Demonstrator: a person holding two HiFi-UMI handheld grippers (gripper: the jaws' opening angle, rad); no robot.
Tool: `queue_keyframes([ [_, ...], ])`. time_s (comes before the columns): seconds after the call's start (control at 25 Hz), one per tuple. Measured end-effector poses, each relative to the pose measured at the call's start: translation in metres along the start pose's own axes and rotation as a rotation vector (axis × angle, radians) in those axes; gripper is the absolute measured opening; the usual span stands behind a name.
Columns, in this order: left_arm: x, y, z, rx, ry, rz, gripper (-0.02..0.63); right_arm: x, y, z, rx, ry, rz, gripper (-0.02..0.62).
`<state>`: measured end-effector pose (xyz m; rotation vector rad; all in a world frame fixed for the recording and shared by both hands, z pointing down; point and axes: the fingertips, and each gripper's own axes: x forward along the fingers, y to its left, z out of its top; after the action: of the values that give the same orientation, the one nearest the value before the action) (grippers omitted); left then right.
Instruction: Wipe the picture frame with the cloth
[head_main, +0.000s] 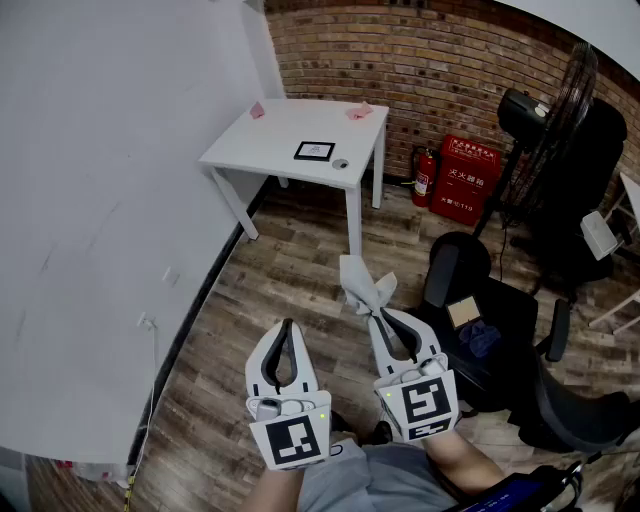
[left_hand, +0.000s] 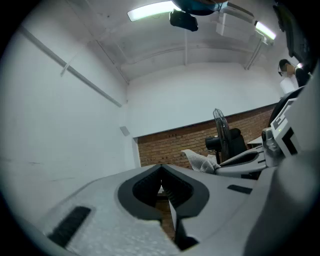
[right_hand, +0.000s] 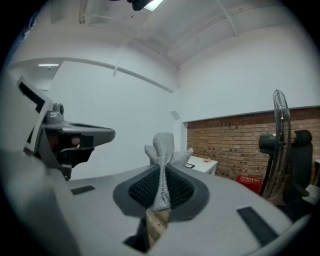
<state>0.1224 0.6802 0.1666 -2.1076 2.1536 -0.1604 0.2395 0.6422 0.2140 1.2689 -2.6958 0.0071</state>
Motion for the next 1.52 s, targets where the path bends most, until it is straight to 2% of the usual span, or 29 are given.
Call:
queue_keyframes([
  [0.28,0.009,0.011,-0.011,-0.005,0.006,-0.003,0.009,0.017,0.005,-0.004,-0.006,-0.004,-0.003,0.038],
  [0.48,0.025,0.038,-0.022,-0.008,0.025,-0.014,0.009,0.045,0.011,-0.004,0.017,0.018,-0.028,0.040],
  [0.76,0.055,0.086,-0.021,-0.001,0.010,-0.042,0.009,0.091,0.023,0.009,0.018,0.011,-0.076,0.041],
  [1.0,0.066,0.109,-0.030,-0.017,0.008,-0.062,0.009,0.113,0.031,0.011,-0.001,0.006,-0.106,0.041],
  [1.32,0.090,0.124,-0.043,-0.045,0.031,-0.070,0.009,0.139,0.026,0.008,-0.019,0.033,-0.120,0.041],
  [1.52,0.117,0.129,-0.054,-0.030,0.046,-0.078,0.009,0.166,0.015,0.001,0.003,0.048,-0.124,0.041],
])
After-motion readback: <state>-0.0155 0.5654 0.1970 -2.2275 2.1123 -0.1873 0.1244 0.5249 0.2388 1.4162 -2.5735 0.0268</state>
